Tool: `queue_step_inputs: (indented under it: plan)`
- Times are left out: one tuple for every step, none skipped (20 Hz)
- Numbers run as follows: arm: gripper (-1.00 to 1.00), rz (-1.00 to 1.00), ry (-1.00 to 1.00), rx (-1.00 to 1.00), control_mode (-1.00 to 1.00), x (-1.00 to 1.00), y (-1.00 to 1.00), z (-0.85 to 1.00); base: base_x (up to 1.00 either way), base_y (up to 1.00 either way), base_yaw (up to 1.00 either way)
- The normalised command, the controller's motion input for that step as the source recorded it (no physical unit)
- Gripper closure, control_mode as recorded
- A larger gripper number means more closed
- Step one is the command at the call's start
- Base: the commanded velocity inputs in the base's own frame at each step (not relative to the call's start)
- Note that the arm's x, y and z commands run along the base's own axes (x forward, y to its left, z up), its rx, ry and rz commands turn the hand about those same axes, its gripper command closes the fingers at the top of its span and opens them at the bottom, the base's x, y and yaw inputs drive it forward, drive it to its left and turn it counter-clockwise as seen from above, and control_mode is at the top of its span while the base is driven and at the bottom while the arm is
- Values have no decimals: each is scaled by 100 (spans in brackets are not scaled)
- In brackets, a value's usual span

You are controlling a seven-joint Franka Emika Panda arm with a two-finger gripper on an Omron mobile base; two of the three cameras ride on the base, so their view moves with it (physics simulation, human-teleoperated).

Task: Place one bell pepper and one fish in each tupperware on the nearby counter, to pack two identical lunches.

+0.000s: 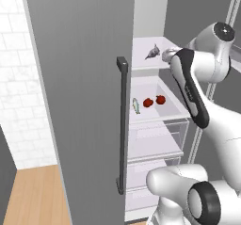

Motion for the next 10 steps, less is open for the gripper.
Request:
queue_step_inputs:
  plan:
    - [-100, -16, 5, 8, -100, 68, -56, 26, 0, 0, 0]
    - [-100, -5, 9, 3, -100, 74, -31, 1, 0, 0, 0]
    - [-100, 0, 11, 1, -100, 41, -17, 0, 0, 0, 0]
    - [-100, 0, 6, 1, -100, 0, -11, 0, 0, 0, 0]
    - [-100, 0, 2, 0, -100, 0, -4, 0, 0, 0, 0]
    - [-100, 0, 0, 0, -100, 26, -9, 0, 0, 0, 0]
    - [-100, 0, 0, 0, -100, 47, -1, 0, 0, 0, 0]
    - [-100, 0, 0, 0, -100, 76, 0, 0, 0, 0, 0]
    - [-100, 0, 0, 0, -100, 93, 0, 0, 0, 0, 0]
    - [-100, 0, 0, 0, -100, 100, 0, 0, 0, 0, 0]
